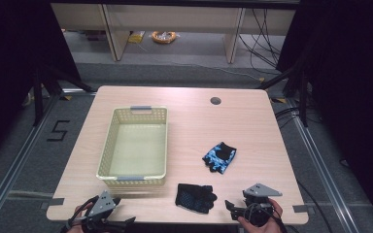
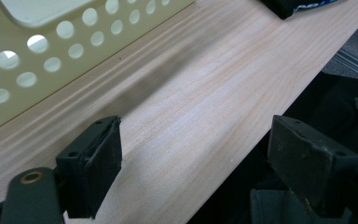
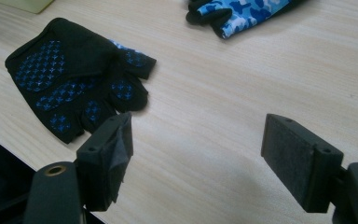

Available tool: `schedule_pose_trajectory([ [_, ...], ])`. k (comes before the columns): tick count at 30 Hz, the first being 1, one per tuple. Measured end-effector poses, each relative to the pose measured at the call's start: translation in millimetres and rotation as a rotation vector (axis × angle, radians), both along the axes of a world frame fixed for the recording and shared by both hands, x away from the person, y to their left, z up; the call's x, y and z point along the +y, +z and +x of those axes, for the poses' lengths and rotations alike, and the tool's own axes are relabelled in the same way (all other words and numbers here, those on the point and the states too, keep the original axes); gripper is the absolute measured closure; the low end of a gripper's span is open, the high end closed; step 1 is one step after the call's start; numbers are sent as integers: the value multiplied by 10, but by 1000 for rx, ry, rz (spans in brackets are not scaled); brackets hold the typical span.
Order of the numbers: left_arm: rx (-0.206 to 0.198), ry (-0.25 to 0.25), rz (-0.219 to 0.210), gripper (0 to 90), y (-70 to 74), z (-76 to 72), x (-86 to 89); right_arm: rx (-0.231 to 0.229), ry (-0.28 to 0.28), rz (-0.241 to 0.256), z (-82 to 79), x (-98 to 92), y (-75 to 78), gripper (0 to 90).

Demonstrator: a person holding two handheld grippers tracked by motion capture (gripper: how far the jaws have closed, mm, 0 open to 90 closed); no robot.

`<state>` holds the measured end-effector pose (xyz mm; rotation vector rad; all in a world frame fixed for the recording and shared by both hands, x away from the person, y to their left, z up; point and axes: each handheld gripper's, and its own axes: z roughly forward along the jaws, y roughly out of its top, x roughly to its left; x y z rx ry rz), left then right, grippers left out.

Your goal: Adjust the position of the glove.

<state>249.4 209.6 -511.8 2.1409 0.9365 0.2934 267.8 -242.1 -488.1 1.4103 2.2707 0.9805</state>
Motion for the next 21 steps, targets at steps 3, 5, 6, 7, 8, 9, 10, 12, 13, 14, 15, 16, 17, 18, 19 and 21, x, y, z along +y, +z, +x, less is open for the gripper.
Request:
schedule_pose_trajectory([
  [3, 1, 3, -2, 172, 1, -4, -5, 8, -11, 12, -12, 10, 5, 270],
  [5, -15, -12, 15, 173, 5, 8, 1, -12, 5, -2, -3, -3, -11, 283],
  [6, -13, -13, 15, 173, 5, 8, -1, -11, 7, -3, -2, -3, -11, 285],
  [7, 4, -8, -9, 172, 1, -5, -20, -18, 27, 4, 15, -1, -11, 299],
  [8, -9, -17, -8, 172, 5, -1, -26, -25, 50, 13, 28, -6, -21, 307],
  [9, -16, -15, 7, 172, 4, 7, -26, -20, 46, 18, 20, 1, -17, 313],
  [10, 1, -10, -9, 172, 5, -1, -42, -33, 52, 2, 22, -4, -21, 315],
  [12, -16, -27, -14, 172, 18, 2, -58, -23, 52, 24, 22, 17, -18, 333],
  [13, -4, -19, -31, 173, 21, -6, -81, -22, 60, 24, 23, 19, -18, 337],
  [14, -11, -26, -37, 173, 23, -4, -94, -31, 66, 24, 28, 22, -21, 338],
  [15, -11, -26, -37, 174, 23, -4, -94, -31, 66, 24, 28, 22, -21, 338],
  [16, -5, -41, -29, 174, 43, 0, -106, -34, 77, 23, 34, 28, -24, 344],
  [17, -20, -45, -56, 173, 40, 6, -153, -24, 77, 20, 30, 43, -13, 367],
  [18, -10, -36, -69, 173, 32, 9, -188, -24, 88, 28, 38, 50, -14, 367],
  [19, -10, -36, -69, 173, 32, 9, -188, -24, 88, 28, 38, 50, -14, 367],
  [21, -6, -57, -42, 174, 36, 26, -246, -11, 83, 28, 36, 63, 1, 386],
])
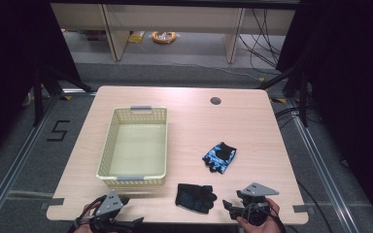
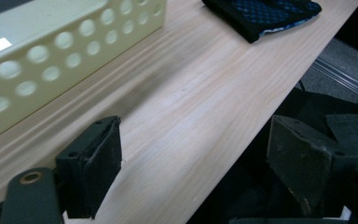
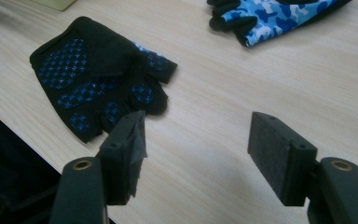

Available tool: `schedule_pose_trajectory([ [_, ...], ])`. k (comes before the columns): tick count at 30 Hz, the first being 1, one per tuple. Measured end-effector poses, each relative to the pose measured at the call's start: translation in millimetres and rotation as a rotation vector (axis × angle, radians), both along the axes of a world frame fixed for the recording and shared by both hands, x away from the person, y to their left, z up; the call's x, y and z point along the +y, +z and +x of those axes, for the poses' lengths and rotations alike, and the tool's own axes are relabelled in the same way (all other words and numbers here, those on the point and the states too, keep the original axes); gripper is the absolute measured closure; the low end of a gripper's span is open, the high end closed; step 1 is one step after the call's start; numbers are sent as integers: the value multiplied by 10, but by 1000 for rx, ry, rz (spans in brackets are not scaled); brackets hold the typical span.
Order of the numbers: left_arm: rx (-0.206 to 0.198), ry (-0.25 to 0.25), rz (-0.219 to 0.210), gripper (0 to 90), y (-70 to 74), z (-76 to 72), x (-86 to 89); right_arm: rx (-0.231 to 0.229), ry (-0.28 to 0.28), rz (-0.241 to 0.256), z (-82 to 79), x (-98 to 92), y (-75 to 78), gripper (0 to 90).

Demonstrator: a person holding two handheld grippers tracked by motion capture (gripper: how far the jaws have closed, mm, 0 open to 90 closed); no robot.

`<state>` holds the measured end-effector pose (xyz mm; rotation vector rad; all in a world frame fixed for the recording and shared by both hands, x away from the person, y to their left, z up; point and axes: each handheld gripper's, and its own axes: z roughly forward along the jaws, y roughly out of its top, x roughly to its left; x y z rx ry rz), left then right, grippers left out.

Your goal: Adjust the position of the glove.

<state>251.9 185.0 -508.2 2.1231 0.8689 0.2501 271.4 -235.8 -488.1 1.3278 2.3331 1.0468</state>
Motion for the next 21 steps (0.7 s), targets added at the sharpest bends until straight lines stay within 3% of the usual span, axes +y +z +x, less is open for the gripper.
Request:
schedule_pose_trajectory([
  [1, 2, -9, -1, 174, -10, 11, -55, -19, 11, -9, 10, 5, 8, 399],
  [3, -11, -50, 24, 175, -2, 38, -182, -9, 12, -1, 11, 22, 21, 415],
  [8, -11, -97, 28, 187, 32, 70, -389, -6, 24, 5, 35, 62, 34, 453],
  [9, -17, -110, 9, 198, 39, 92, -493, -18, 52, -16, 70, 91, 32, 476],
  [13, -25, -131, 10, 220, 36, 129, -652, -8, 76, -33, 117, 175, 35, 515],
  [14, -32, -155, 46, 233, 40, 171, -705, -9, 78, -36, 136, 185, 31, 522],
  [16, -23, -158, 28, 243, 29, 184, -750, 1, 76, -27, 157, 203, 28, 527],
  [17, -39, -170, 48, 243, 22, 220, -785, -10, 78, -32, 181, 213, 25, 529],
  [18, -38, -169, 44, 256, 12, 252, -838, 10, 83, -27, 227, 253, 24, 545],
  [21, -30, -170, 65, 269, 7, 297, -880, -4, 105, -35, 321, 305, -1, 558],
])
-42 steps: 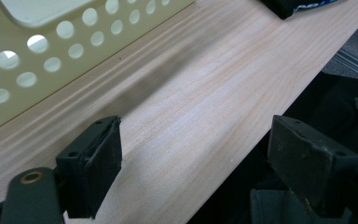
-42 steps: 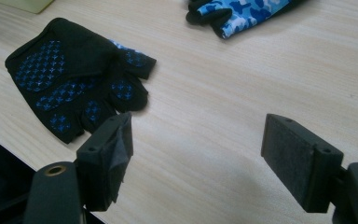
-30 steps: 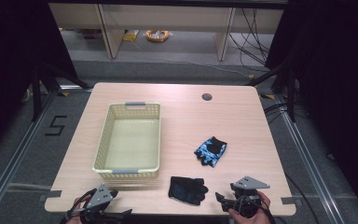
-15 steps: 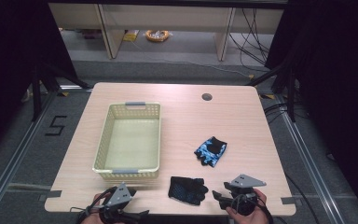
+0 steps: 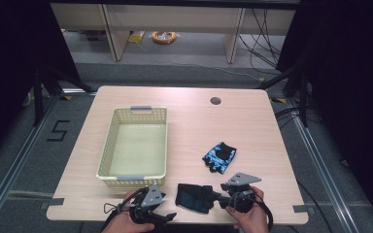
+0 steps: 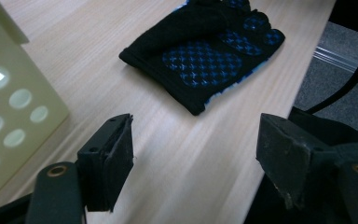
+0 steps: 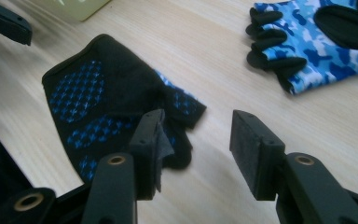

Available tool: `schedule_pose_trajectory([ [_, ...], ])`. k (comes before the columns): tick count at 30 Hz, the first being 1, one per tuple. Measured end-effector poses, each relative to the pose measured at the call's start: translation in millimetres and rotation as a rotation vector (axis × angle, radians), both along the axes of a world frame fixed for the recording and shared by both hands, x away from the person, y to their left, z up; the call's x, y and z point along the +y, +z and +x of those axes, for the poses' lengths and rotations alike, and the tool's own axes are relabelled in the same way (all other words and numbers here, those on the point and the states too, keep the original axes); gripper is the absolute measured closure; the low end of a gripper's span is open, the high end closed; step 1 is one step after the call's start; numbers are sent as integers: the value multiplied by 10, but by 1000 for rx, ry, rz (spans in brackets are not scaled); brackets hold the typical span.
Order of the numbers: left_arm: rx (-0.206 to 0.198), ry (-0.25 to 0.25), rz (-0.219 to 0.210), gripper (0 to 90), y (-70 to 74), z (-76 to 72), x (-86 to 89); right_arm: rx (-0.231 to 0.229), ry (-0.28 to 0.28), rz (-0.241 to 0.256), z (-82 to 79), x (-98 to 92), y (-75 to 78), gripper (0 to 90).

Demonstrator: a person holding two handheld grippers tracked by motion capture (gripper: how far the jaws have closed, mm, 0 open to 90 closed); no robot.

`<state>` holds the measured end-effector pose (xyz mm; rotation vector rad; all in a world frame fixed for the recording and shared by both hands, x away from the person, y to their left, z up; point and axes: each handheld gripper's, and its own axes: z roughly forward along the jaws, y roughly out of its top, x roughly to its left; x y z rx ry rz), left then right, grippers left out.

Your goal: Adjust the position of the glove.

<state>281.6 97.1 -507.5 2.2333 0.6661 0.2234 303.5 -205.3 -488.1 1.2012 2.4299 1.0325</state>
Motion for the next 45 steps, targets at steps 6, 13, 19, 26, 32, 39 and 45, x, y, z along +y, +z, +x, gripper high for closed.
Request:
schedule_pose_trajectory([
  [6, 0, -5, 2, 302, -22, 76, -109, 21, 13, 2, 108, 100, -40, 569],
  [13, 11, -30, 29, 373, -59, 130, -317, 38, 28, -9, 230, 173, -102, 583],
  [19, -44, -46, 64, 538, -48, 106, -405, 53, 56, -19, 264, 197, -162, 668],
  [26, -105, -64, 105, 764, -34, 61, -411, 55, 62, 12, 284, 186, -167, 853],
  [32, -99, -51, 65, 790, -16, 56, -413, 23, 74, 66, 377, 210, -93, 853],
  [39, -100, -39, 74, 791, -7, 176, -385, 43, 59, 28, 495, 259, -98, 850],
  [45, -74, -33, 56, 776, -28, 170, -391, 52, 53, 10, 511, 276, -147, 821],
])
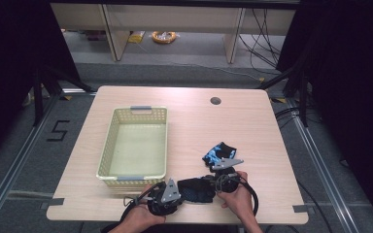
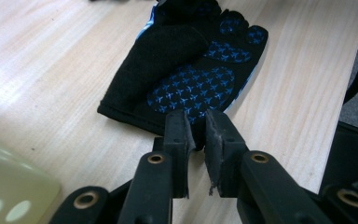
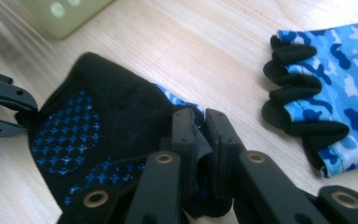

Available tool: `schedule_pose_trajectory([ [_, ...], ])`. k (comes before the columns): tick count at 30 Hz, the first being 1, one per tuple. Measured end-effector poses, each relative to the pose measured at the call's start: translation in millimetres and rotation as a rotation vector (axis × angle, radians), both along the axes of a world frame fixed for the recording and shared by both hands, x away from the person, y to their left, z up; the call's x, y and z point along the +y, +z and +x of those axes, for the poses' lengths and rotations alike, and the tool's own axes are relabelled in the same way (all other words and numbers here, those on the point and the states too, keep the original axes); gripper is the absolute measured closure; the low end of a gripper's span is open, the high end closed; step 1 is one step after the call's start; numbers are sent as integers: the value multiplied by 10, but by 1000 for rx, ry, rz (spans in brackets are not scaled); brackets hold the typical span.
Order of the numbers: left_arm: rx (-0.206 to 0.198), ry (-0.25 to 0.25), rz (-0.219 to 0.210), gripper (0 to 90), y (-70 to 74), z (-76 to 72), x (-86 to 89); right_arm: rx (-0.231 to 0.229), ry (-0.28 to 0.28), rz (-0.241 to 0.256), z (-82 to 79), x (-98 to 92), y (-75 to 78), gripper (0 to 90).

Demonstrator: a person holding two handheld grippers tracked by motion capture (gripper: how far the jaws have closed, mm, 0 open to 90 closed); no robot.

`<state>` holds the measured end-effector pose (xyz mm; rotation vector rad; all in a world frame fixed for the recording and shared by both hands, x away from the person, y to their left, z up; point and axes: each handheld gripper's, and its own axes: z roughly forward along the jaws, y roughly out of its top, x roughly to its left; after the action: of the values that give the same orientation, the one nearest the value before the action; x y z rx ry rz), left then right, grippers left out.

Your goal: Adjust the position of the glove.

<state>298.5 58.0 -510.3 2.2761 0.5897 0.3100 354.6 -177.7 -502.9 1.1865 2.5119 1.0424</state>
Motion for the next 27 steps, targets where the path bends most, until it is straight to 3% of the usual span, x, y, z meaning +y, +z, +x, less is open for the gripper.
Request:
schedule_pose_trajectory([
  [2, 5, 0, 17, 767, -14, 8, 9, -6, 3, -24, -2, -10, -11, 781],
  [3, 7, -6, 9, 732, -10, -3, 14, -19, -3, -22, -2, -11, -25, 700],
  [4, 7, -6, 9, 712, -10, -3, 14, -19, -3, -22, -2, -11, -25, 700],
  [5, 16, 1, -8, 679, -14, -2, 14, -5, -27, -2, -14, -14, -7, 625],
  [6, 9, -2, 11, 679, -6, 8, 27, -5, -27, -2, -14, -14, -7, 625],
  [7, 26, 5, -12, 614, -2, -9, 43, -18, -14, 5, -25, -39, 33, 586],
  [9, 8, -7, -1, 596, 7, -3, 66, -23, -23, 13, -34, -48, 61, 559],
  [11, 29, 20, -22, 526, 18, -24, 103, -93, 2, -6, -9, -152, 191, 503],
  [13, 32, 16, -36, 513, 38, -42, 124, -96, -5, -11, -8, -174, 219, 495],
  [15, 40, 15, -52, 482, 60, -75, 145, -154, 3, -33, 48, -270, 282, 495],
  [16, 20, 0, -42, 470, 75, -76, 162, -141, -14, -35, 57, -303, 309, 493],
  [19, 44, 12, -60, 440, 91, -127, 206, -179, -28, -54, 175, -438, 336, 488],
  [22, 48, 3, -65, 422, 104, -162, 244, -155, -38, -94, 312, -525, 320, 498],
  [23, 70, 18, -87, 419, 100, -186, 249, -157, -38, -99, 351, -542, 309, 509],
  [27, 72, 22, -73, 404, 105, -217, 342, -144, -86, -107, 471, -593, 285, 508],
])
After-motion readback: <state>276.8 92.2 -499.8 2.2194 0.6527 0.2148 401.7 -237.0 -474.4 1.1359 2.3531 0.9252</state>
